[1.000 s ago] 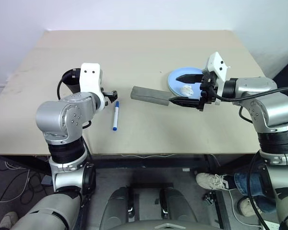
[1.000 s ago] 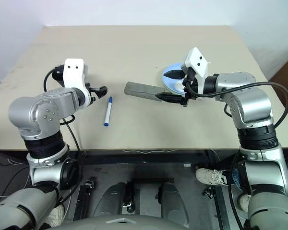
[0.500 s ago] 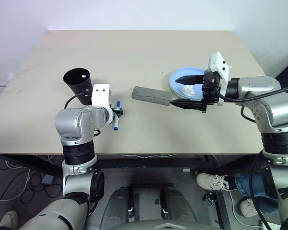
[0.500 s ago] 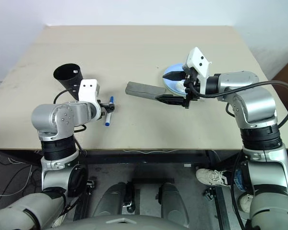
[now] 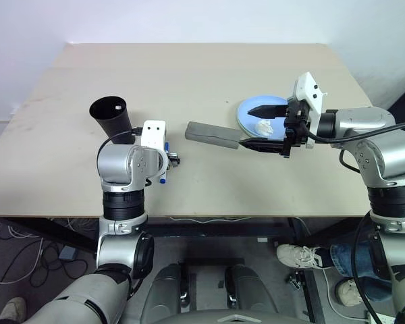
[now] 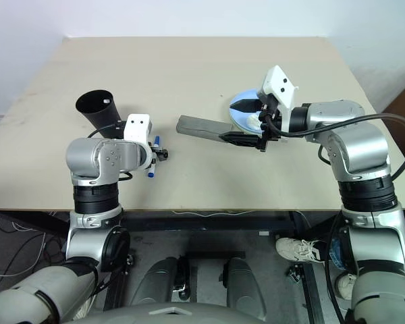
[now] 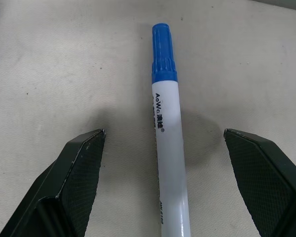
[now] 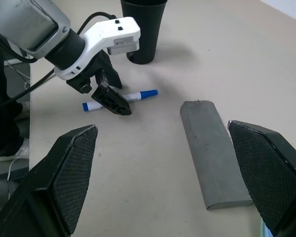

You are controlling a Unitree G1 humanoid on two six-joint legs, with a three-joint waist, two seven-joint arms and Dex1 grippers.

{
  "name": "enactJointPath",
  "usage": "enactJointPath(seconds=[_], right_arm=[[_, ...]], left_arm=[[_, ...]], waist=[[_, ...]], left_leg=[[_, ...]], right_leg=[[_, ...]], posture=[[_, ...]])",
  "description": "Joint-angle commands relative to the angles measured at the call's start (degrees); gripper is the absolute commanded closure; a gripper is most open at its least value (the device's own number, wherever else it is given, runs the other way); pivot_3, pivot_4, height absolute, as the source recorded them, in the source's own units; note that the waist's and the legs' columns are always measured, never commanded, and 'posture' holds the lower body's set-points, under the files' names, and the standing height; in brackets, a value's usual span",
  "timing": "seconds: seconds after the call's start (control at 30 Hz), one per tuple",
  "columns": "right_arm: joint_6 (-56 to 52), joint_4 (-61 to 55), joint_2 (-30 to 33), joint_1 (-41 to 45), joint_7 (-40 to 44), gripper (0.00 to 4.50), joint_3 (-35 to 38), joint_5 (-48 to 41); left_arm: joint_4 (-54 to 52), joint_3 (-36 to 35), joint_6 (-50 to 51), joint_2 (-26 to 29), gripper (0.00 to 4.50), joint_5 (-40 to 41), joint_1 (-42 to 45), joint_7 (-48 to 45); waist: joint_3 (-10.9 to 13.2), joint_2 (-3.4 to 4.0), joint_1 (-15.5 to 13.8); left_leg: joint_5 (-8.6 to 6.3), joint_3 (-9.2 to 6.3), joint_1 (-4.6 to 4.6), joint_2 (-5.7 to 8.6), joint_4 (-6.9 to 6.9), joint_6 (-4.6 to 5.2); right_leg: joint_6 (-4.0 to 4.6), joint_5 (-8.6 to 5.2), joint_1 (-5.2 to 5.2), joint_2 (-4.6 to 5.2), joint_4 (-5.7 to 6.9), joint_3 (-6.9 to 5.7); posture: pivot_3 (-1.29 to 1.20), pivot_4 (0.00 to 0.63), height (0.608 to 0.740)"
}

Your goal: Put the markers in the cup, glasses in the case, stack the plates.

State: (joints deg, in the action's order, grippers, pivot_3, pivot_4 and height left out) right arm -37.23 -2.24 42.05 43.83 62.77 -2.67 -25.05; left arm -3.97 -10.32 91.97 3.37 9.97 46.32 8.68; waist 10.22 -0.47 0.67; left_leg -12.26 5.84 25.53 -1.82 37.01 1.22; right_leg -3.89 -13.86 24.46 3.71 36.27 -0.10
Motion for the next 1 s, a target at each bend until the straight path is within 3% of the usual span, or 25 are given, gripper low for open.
enactJointPath(seconds=[0.03,0.13,0.4,0.47,0.6,0.7,1.0], right_arm=[[0.14,-2.49,0.8,0.46,-0.62,0.0,2.07,-0.8],[0.27,-2.33,0.79,0.41,-0.93,0.0,2.16,-0.82],[0.52,-2.3,0.68,0.03,-1.39,0.0,2.07,-0.77],[0.6,-2.26,0.63,0.02,-1.39,0.0,1.98,-0.77],[0.74,-2.01,0.58,0.02,-1.35,0.0,1.85,-0.73],[0.84,-2.0,0.54,-0.27,-1.31,0.0,1.84,-0.77],[1.41,-2.15,-0.27,-0.57,-1.42,0.0,1.27,-0.69]], left_arm=[[1.38,-1.1,0.53,-0.97,0.46,-1.47,-0.31,0.0],[1.54,-2.21,0.53,-1.54,1.03,-2.21,-0.38,0.08],[0.5,-5.3,0.29,-1.67,3.73,-4.93,-0.3,0.23],[0.48,-5.6,0.51,-1.65,4.22,-5.27,-0.43,0.01],[-0.27,-2.96,0.49,0.9,4.22,-4.63,-1.9,-2.12],[-3.22,4.15,-1.89,7.12,4.22,-3.4,-3.88,-6.19],[-15.29,16.24,-20.82,20.02,4.22,-1.59,-7.25,-18.34]], waist=[[-0.01,0.02,-0.01],[-0.01,0.02,-0.01],[-0.02,0.02,-0.06],[-0.02,0.02,-0.03],[-0.02,0.02,0.03],[-0.02,0.02,0.22],[-0.02,0.02,0.01]], left_leg=[[0.0,0.0,0.0,0.0,0.0,0.0],[-0.01,0.01,0.0,0.01,-0.02,-0.01],[-0.01,0.02,0.02,0.02,-0.06,-0.01],[-0.01,0.02,0.02,0.02,-0.06,-0.01],[-0.01,0.02,0.02,0.02,-0.12,-0.01],[-0.01,0.03,0.02,0.02,-0.19,-0.02],[0.18,0.14,0.17,0.02,-0.86,-0.33]], right_leg=[[0.01,0.0,0.0,0.02,0.0,0.0],[0.02,0.01,0.0,0.06,0.0,0.01],[0.03,0.01,0.01,0.09,-0.04,0.01],[0.03,0.01,0.01,0.1,-0.05,0.01],[0.03,0.01,0.03,0.1,-0.08,0.01],[0.04,0.0,0.06,0.1,-0.08,0.02],[0.28,0.02,0.5,0.12,-0.2,0.08]], posture=[[0.0,0.15,0.74],[0.0,0.15,0.74],[0.0,0.15,0.74],[0.0,0.15,0.74],[0.0,0.15,0.74],[0.0,0.15,0.74],[0.0,0.15,0.74]])
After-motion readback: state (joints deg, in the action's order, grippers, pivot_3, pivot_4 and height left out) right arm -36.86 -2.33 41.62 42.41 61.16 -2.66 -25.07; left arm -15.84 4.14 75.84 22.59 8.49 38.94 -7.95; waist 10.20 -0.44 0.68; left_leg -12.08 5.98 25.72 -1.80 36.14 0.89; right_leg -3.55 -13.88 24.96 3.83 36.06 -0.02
